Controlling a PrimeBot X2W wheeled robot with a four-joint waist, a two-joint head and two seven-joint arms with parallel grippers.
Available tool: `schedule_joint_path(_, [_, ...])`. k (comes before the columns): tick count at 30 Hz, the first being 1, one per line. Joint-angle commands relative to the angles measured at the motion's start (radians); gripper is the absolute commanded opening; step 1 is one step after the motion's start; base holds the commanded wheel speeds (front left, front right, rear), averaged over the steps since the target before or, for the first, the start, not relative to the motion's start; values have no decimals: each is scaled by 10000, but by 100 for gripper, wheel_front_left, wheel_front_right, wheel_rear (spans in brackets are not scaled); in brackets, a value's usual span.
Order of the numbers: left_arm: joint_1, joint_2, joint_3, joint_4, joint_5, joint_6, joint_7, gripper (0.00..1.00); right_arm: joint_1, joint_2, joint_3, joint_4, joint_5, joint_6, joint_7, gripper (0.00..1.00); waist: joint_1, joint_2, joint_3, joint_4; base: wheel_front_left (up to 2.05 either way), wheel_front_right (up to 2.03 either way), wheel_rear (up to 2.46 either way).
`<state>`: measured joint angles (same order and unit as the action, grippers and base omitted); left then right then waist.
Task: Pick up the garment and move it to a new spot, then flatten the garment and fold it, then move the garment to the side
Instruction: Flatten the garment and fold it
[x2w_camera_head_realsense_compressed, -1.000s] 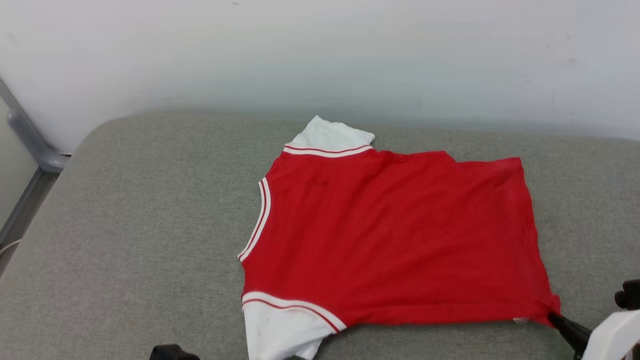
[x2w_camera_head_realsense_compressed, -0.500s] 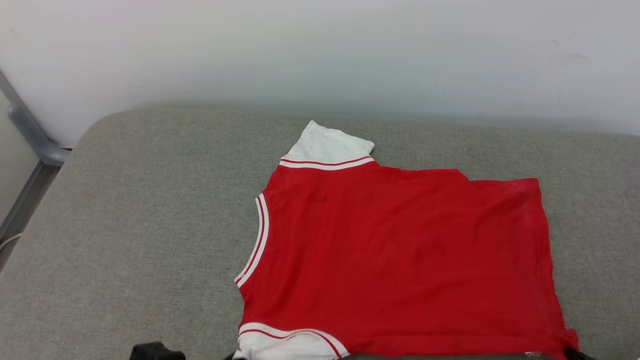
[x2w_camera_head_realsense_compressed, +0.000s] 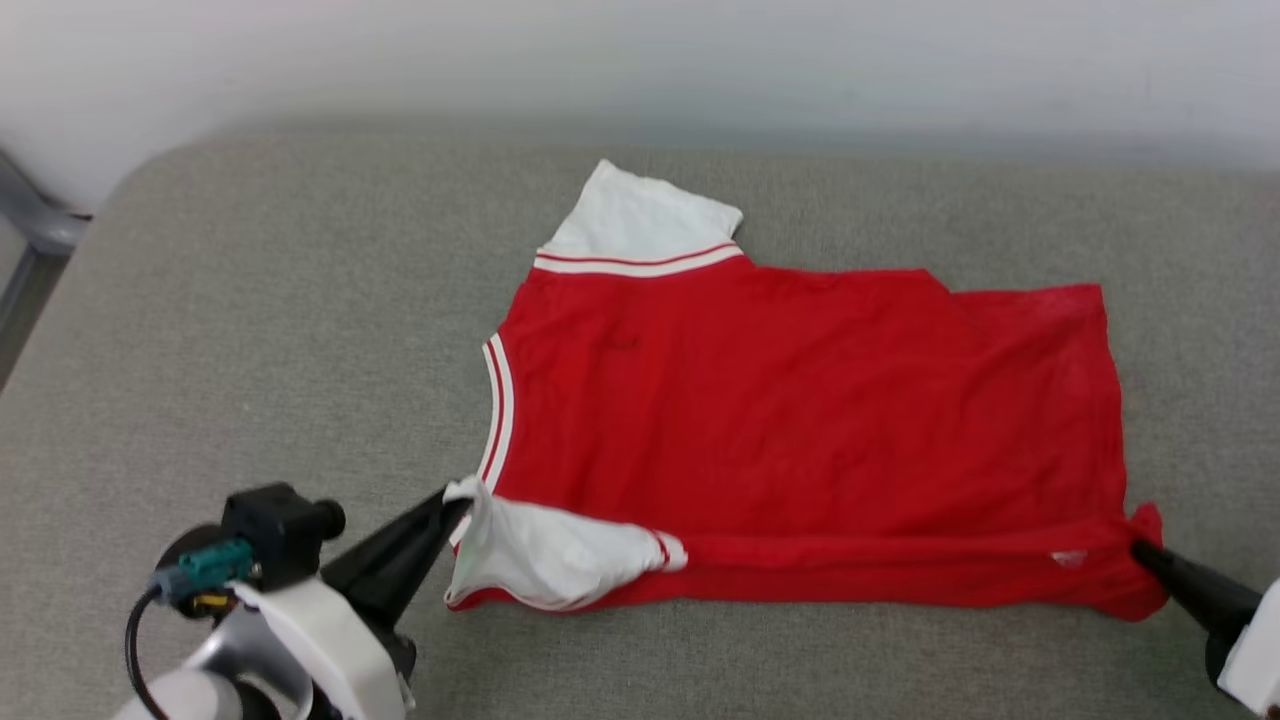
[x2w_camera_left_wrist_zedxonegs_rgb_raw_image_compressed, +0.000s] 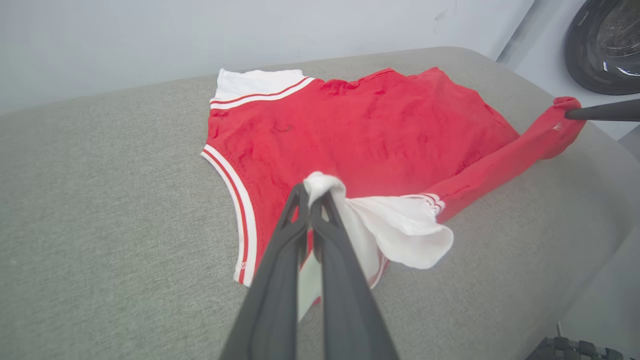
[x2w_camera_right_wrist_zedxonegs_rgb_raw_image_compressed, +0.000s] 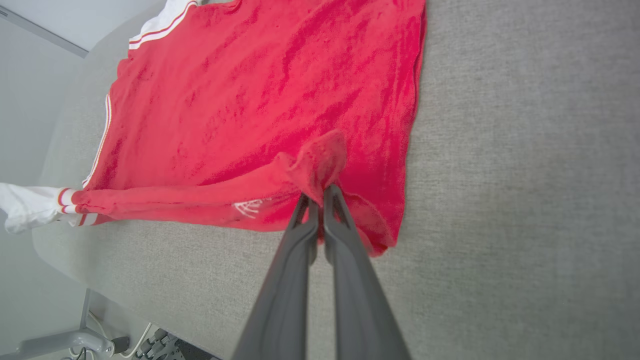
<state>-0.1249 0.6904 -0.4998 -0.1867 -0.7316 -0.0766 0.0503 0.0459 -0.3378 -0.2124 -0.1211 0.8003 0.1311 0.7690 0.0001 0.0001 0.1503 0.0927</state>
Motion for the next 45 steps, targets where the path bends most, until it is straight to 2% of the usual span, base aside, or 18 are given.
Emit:
schedule_joint_path(1, [-335,-57,32,123,61,-51,44,0,-344,81,-11,32,-173,-8,101,0,-1,-1,476,-67,0,0,0])
schedule_joint_path(8, [-1810,-332,-201,1267,141,-300,272,0,-1545,178,102,511,-897,-8,457,0,-1,-1,1278,-128,0,0,0])
schedule_joint_path(15, [-2732,-585,-575,2222,216,-449,281,0,-2186,213,314,928,-1246,-8,438,0,-1,-1,1599,-146,0,0,0])
schedule_joint_path(16, [-2953,-658,-686,2557,188,-476,230,0,-2344,200,404,1080,-1312,-8,395,9,-1,-1,1645,-155,0,0,0])
schedule_joint_path(17, [-3077,-689,-725,2749,256,-476,158,45,-2410,147,437,1151,-1419,-8,309,71,-1,-1,1653,-154,0,0,0])
schedule_joint_path(18, [-3194,-731,-775,2914,357,-484,48,91,-2459,54,525,1191,-1492,-8,212,100,-1,-1,1652,-151,0,0,0])
schedule_joint_path(19, [-3248,-808,-833,3128,389,-490,-31,100,-2519,44,530,1286,-1541,-8,55,100,-1,-1,1638,-150,0,0,0])
schedule_joint_path(26, [-3300,-1301,-690,4061,332,-365,-886,100,-2690,-129,1034,1439,-1670,-6,-810,100,-1,-1,1258,-163,0,0,0])
schedule_joint_path(35, [-2405,-1553,-50,3996,-134,373,-1907,100,-2227,-546,1700,988,-2503,-6,-2183,100,-1,-1,306,-178,0,0,0])
schedule_joint_path(39, [-1815,-1528,122,3436,-293,822,-1988,100,-1846,-459,1695,741,-3030,-6,-2044,100,-1,-1,6,-167,0,0,0])
schedule_joint_path(45, [-723,-1456,564,2319,-1164,1685,-1366,100,-1183,242,817,301,-3620,-6,-1235,100,-1,-1,-144,-183,0,0,0])
